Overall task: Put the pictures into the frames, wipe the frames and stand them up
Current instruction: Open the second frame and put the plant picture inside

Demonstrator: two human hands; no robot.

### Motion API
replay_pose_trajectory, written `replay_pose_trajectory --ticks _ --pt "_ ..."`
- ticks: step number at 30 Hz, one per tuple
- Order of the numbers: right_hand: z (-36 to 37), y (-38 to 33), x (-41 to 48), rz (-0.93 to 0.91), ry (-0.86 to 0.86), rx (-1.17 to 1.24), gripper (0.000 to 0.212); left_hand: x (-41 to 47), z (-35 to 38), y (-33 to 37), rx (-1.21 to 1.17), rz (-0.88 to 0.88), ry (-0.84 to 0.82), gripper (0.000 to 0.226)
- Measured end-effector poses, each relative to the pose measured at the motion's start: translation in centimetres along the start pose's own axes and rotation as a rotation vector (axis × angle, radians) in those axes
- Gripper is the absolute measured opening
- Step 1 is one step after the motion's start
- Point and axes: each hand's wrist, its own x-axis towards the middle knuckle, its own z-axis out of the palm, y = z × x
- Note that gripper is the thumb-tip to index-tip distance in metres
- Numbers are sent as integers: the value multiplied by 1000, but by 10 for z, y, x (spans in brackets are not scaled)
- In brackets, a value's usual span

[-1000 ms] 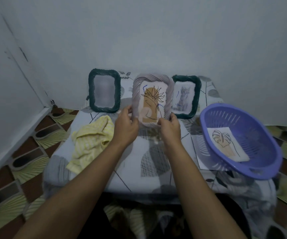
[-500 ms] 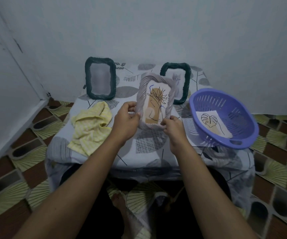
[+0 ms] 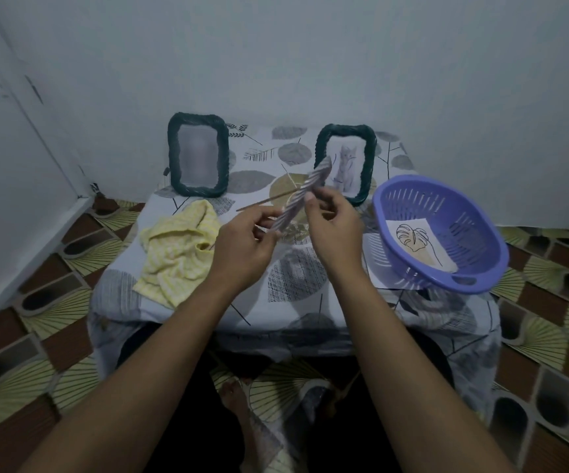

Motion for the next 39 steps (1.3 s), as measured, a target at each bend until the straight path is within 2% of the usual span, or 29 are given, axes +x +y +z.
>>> replay_pose_trajectory --ticks 5,8,12,14,16,19,23,27,30,32,34,37,39 --pt "8 4 3 33 120 -44 40 -10 11 -3 180 196 30 32" --pt "7 4 4 50 141 -32 31 -10 12 -6 245 218 -1 37" --pt "1 8 5 104 138 11 17 -9 9 4 163 199 26 29" --pt "-2 14 5 130 133 18 12 -9 2 9 103 202 107 28" --pt "-5 18 5 161 112 40 16 -5 -5 9 91 197 192 29" --pt "-9 23 6 192 90 70 45 6 -16 3 65 69 216 23" --pt "-11 25 6 196 37 105 20 22 -26 -6 28 -181 46 26" --pt "-11 28 6 182 -9 123 25 31 -29 -16 81 -362 -168 43" --pt "-10 27 8 199 -18 135 22 34 -29 -23 20 -416 -201 68" --pt "-10 27 11 234 44 167 7 36 -28 -29 -65 -432 -186 81" --pt "-11 28 13 269 116 188 11 35 -26 -32 -142 -442 -186 75" --pt "-10 31 15 253 144 192 16 32 -19 -33 -286 -479 -156 43" --pt "-8 33 16 244 131 208 18 31 -14 -38 -338 -500 -131 30"
